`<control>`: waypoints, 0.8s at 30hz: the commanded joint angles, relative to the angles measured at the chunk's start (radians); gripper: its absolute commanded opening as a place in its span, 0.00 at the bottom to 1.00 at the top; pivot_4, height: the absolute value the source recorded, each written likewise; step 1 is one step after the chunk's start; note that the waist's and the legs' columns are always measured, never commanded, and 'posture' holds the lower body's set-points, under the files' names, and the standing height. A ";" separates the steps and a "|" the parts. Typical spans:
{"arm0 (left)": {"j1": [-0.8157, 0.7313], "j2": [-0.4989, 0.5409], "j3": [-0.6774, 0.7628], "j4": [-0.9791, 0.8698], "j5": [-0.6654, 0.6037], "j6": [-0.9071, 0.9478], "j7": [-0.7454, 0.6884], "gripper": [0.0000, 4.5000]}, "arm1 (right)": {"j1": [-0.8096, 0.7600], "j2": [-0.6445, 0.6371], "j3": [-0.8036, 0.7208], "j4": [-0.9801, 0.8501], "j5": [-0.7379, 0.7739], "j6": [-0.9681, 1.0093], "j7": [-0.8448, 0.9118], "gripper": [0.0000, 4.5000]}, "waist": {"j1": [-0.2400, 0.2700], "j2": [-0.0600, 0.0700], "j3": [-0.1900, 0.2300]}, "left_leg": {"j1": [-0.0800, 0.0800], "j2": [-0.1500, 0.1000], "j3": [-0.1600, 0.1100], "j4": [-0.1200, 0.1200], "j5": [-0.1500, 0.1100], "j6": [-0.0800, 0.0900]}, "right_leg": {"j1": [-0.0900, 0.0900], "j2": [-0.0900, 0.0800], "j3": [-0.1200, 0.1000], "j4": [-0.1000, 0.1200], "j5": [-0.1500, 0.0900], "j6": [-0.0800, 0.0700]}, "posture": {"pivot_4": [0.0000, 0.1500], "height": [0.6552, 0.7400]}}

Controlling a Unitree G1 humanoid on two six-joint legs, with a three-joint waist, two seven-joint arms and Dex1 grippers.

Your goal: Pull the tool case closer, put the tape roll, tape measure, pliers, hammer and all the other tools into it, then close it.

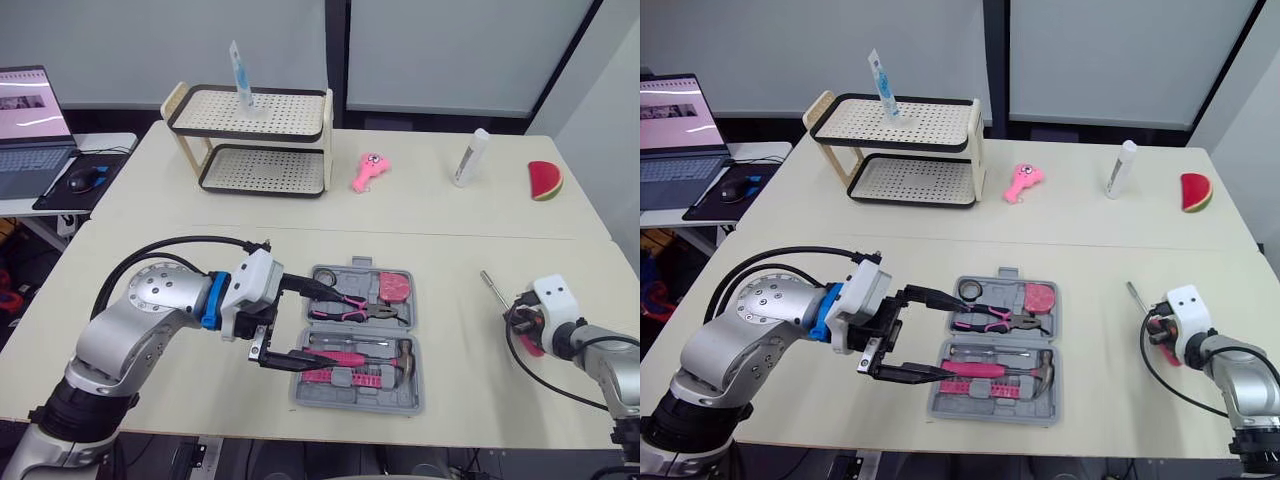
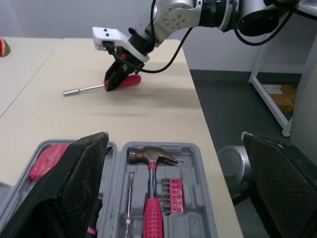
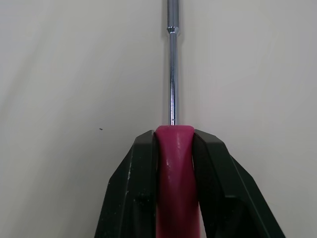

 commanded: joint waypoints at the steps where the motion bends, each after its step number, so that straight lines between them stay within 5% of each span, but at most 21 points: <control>1: 0.035 0.035 0.040 -0.012 0.006 -0.031 -0.026 1.00 | 0.052 0.051 -0.062 -0.245 0.055 0.128 -0.060 0.17 | -0.001 0.001 0.000 | 0.000 0.000 0.000 0.000 0.000 0.000 | 0.000 0.000 0.000 0.000 0.000 0.000 | 1.00 0.94; 10: 0.094 0.077 0.050 -0.021 0.011 -0.067 -0.061 1.00 | 0.170 0.343 -0.040 -0.610 0.052 0.359 -0.312 0.17 | 0.000 0.001 0.000 | -0.002 0.000 0.000 -0.001 0.000 0.000 | -0.002 0.000 0.000 -0.001 -0.001 0.000 | 1.00 0.94; 24: 0.093 0.071 0.033 -0.033 0.000 -0.070 -0.081 1.00 | 0.196 0.507 0.035 -0.595 0.000 0.317 -0.434 0.17 | -0.004 0.002 0.001 | -0.004 0.001 0.000 -0.001 0.000 0.000 | -0.005 0.001 0.000 0.000 -0.001 -0.001 | 1.00 0.94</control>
